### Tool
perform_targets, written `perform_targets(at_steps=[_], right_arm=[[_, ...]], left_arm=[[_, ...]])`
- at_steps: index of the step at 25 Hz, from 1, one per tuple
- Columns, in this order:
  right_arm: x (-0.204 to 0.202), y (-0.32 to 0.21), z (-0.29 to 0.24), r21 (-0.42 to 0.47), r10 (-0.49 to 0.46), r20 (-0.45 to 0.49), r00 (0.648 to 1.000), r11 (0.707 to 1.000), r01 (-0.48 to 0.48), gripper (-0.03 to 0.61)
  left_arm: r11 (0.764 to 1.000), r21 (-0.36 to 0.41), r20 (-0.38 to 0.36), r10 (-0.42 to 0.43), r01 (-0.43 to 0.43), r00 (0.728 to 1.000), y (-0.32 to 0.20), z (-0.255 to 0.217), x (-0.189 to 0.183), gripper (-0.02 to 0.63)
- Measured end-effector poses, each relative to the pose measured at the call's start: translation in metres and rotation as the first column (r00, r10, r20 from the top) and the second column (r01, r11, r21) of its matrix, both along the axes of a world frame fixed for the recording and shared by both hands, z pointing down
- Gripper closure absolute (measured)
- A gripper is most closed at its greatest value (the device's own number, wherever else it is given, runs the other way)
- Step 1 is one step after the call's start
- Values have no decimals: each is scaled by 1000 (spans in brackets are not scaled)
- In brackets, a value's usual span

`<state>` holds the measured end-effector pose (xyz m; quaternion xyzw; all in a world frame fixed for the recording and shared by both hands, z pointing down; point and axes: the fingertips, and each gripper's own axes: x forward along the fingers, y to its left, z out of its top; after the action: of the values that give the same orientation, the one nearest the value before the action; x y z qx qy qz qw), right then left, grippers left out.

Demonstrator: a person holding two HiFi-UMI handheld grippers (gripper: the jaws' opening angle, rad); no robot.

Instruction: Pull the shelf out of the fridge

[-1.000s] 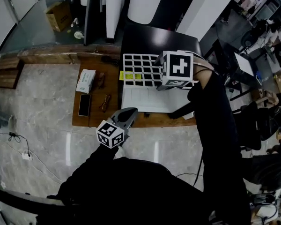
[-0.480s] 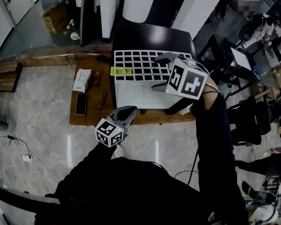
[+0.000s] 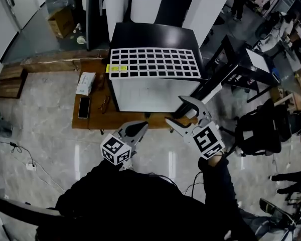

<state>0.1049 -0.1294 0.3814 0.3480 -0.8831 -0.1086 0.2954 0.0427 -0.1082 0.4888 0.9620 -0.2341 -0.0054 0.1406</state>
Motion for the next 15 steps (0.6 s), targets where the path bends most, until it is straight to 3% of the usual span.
perform_targets(at_steps=[4, 8, 11, 15], right_arm=[[14, 46, 46, -116, 55, 230, 972, 993, -29, 318], [20, 83, 85, -171, 134, 445, 886, 983, -63, 422], [16, 111, 110, -191, 158, 522, 838, 979, -66, 514], [12, 130, 118, -182, 157, 607, 779, 982, -56, 565]], left_arm=[[1000, 6, 14, 19, -19, 1000, 37, 3, 9, 607], [1000, 9, 44, 29, -29, 999, 69, 16, 9, 607], [1000, 9, 63, 19, -20, 998, 91, 23, 5, 607], [1000, 28, 79, -10, 8, 997, 110, 24, -1, 607]])
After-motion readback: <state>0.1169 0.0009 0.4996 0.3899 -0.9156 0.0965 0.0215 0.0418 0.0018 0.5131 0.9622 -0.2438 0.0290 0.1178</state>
